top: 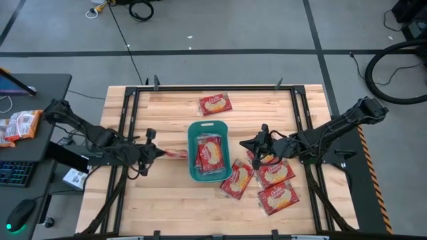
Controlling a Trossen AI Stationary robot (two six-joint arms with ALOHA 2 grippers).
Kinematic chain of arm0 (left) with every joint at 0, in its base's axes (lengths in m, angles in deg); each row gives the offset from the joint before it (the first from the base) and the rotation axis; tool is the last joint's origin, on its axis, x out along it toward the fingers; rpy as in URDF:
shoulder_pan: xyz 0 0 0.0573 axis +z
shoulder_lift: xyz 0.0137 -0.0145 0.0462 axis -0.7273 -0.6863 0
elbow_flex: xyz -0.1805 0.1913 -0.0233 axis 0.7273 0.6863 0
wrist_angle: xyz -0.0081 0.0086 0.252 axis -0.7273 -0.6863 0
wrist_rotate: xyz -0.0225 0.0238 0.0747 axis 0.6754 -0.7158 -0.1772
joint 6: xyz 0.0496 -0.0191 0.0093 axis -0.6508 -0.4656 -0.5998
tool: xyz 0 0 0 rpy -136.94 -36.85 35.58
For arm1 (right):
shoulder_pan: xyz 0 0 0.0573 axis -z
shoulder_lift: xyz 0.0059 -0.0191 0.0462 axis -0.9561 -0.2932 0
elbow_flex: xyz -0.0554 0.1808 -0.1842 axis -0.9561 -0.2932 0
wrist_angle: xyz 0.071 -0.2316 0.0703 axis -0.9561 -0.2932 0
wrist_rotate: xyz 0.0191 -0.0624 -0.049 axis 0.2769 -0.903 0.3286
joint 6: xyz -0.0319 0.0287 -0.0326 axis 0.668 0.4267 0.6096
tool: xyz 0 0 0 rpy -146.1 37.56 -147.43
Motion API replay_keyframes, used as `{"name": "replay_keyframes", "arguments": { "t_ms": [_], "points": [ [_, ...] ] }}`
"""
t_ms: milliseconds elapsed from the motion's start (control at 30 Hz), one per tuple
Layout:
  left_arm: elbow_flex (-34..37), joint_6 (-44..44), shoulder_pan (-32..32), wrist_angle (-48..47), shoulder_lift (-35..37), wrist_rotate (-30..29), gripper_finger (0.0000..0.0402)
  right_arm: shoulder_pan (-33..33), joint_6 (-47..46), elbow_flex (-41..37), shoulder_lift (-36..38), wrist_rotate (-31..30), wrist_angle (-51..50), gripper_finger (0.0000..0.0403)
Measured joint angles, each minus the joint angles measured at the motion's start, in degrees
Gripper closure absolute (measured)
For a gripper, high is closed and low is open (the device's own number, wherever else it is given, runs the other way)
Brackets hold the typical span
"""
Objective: Sort popcorn bags into baskets
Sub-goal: Put the red popcorn bag into the green bin
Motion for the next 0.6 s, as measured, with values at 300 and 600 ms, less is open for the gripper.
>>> {"name": "replay_keyframes", "arguments": {
  "t_ms": [300,600],
  "points": [
    [-1.11,-3.55,0.00,3.31,-0.10,-1.50,0.0401,0.00,0.01,0.00,0.00,0.02,0.17,0.0394],
    [-8.44,-9.57,0.00,3.30,-0.15,-6.94,0.0401,0.00,0.02,0.00,0.00,0.01,0.17,0.0394]
  ]
}}
